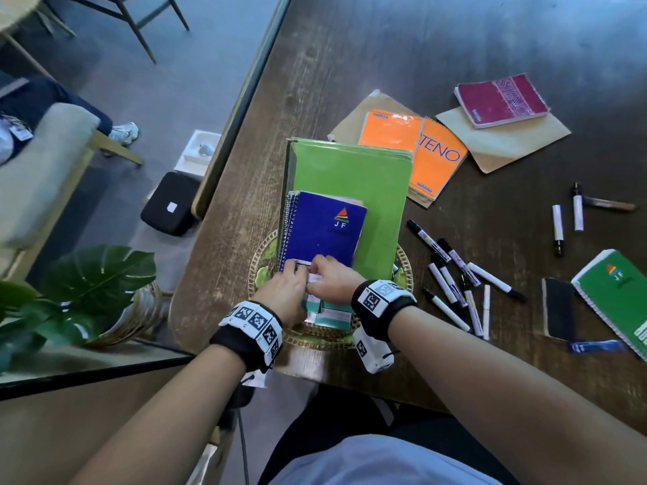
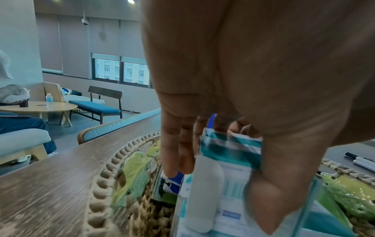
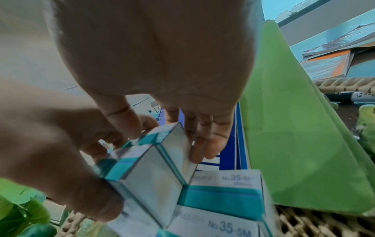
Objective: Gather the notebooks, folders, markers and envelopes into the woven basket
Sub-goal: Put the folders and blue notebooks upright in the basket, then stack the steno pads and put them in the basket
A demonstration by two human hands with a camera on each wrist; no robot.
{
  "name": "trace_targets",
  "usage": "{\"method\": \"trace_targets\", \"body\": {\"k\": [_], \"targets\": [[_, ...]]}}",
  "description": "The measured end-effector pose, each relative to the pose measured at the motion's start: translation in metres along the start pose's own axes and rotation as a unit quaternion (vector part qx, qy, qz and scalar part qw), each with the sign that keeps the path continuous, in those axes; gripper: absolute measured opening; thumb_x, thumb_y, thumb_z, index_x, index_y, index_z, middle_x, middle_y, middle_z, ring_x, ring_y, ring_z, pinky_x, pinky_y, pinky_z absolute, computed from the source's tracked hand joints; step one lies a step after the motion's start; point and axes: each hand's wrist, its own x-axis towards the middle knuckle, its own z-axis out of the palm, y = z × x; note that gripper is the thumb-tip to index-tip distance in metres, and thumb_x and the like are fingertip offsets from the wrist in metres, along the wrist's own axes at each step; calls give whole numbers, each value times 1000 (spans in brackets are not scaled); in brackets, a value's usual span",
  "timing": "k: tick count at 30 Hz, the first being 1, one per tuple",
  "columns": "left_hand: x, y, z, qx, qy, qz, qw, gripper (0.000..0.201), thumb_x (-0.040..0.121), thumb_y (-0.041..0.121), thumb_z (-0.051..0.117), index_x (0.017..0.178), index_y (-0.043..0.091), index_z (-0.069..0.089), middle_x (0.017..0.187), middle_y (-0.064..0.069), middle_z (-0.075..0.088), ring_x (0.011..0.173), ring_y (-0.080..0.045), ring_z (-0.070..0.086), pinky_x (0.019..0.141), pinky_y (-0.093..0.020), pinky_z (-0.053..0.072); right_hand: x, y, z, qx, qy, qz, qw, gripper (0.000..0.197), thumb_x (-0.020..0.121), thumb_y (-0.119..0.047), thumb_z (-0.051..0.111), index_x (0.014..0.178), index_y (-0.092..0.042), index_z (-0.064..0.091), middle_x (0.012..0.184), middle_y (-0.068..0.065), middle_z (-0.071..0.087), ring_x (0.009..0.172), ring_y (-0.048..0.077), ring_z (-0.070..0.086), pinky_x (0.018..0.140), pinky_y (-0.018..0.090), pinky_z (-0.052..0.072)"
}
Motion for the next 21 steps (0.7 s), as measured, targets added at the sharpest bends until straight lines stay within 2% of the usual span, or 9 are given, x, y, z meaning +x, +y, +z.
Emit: {"method": "trace_targets", "body": {"k": [2, 5, 9, 12, 14, 15, 17, 19, 21], "targets": [[1, 1, -3, -2, -5, -2, 1000, 67, 71, 17, 75, 128, 10, 39, 122, -10, 40, 100, -31, 61, 81, -44, 55, -3, -1, 3, 11, 4, 15, 1000, 43, 90, -27, 56, 128, -10, 48, 131, 15, 49, 117, 32, 54, 99, 40, 45], [4, -1, 1, -2, -7, 0, 1000, 70, 71, 18, 78, 129, 9, 39, 125, -11, 41, 103, -29, 61, 86, -41, 54, -12, -4, 9, -19, -15, 0, 1000, 57, 92, -25, 59, 141, -3, 38, 137, 18, 41, 127, 37, 46, 108, 44, 40], [7, -3, 3, -4, -23, 3, 1000, 74, 68, 22, 84, 126, 10, 40, 125, -9, 40, 107, -28, 59, 90, -41, 53, -19, 2, 14, -23, -17, -20, 999, 75, 87, -26, 73, 145, -2, 33, 136, 17, 38, 123, 33, 45, 108, 42, 40], [8, -2, 2, 26, -48, 6, 998, 87, 70, 24, 82, 138, 9, 32, 132, -11, 38, 116, -30, 55, 96, -41, 50, -19, 7, 10, -31, -27, -21, 999, 87, 82, -35, 79, 148, -6, 30, 140, 14, 35, 123, 33, 49, 106, 43, 45], [9, -2, -4, 52, -67, 2, 996, 95, 78, 24, 70, 153, 9, 13, 148, -13, 28, 131, -32, 44, 106, -43, 43, -17, 8, 6, -41, -40, -26, 998, 95, 83, -44, 76, 153, -8, 24, 143, 16, 34, 125, 36, 49, 108, 47, 44], [10, 1, -9, 63, -79, 0, 995, 97, 81, 25, 64, 156, 11, 4, 155, -14, 19, 138, -33, 36, 111, -45, 38, -17, 9, 2, -37, -34, -28, 998, 96, 84, -48, 73, 155, -9, 22, 143, 17, 34, 126, 37, 48, 109, 47, 42], [11, 8, -23, 71, -98, -2, 993, 94, 84, 27, 54, 157, 15, -4, 163, -10, 5, 146, -31, 22, 116, -47, 29, -18, 12, -7, -25, -19, -34, 999, 95, 87, -51, 68, 157, -10, 19, 144, 18, 34, 130, 38, 46, 112, 46, 39], [16, 21, -37, 82, -88, 11, 993, 90, 85, 30, 51, 158, 17, 0, 163, -7, 6, 147, -29, 21, 116, -48, 27, -23, 17, -20, -22, -19, -44, 999, 86, 93, -44, 62, 157, -8, 18, 147, 19, 34, 136, 37, 39, 115, 44, 34], [23, 35, -49, 84, -59, 28, 994, 80, 87, 30, 50, 157, 19, 13, 160, -6, 17, 142, -28, 29, 113, -46, 32, -26, 24, -31, -6, -16, -44, 999, 75, 96, -38, 58, 155, -9, 21, 147, 19, 35, 137, 36, 37, 116, 44, 32]]}}
